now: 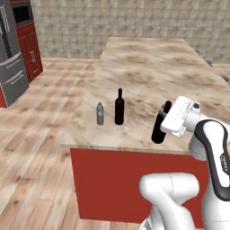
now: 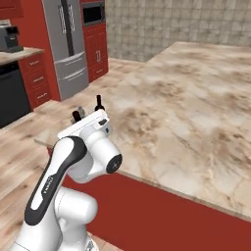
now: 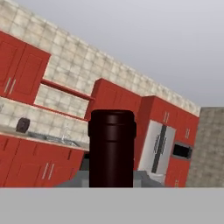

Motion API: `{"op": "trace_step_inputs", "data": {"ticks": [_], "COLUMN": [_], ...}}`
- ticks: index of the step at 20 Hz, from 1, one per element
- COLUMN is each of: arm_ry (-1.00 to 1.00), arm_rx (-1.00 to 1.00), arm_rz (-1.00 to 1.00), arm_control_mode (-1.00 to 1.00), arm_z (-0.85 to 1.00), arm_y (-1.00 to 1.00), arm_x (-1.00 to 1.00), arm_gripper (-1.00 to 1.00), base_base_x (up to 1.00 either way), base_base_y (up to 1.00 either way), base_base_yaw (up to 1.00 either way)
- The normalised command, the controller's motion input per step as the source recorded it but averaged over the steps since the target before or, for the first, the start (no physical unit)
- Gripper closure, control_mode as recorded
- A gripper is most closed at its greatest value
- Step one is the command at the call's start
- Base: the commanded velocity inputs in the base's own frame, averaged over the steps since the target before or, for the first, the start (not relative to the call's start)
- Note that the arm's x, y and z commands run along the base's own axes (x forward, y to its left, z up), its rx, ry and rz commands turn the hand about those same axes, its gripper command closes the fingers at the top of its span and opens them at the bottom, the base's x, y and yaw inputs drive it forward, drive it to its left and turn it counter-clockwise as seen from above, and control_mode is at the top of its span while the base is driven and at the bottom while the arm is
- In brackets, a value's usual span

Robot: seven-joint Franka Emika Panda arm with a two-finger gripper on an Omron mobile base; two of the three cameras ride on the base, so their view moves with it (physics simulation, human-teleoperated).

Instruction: Move the drinks to the dining counter.

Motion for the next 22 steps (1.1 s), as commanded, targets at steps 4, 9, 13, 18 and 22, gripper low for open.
{"op": "trace_step_inputs", "data": {"ticks": [4, 9, 13, 18, 22], "arm_ry": [0.00, 0.00, 0.00, 0.00, 0.00], "arm_rx": [0.00, 0.00, 0.00, 0.00, 0.00], "arm_rz": [0.00, 0.00, 0.00, 0.00, 0.00], "arm_control_mode": [1.00, 1.00, 1.00, 1.00, 1.00], "arm_z": [0.00, 0.00, 0.00, 0.00, 0.00], "arm_y": [0.00, 0.00, 0.00, 0.00, 0.00], "arm_x": [0.00, 0.00, 0.00, 0.00, 0.00], "arm_gripper": [1.00, 1.00, 1.00, 1.00, 1.00], "base_base_x": [0.37, 0.32, 0.33, 0.40, 0.63], "base_base_y": [0.08, 0.48, 0.65, 0.74, 0.32], "base_base_yaw": [-0.34, -0.32, -0.28, -0.26, -0.20]}}
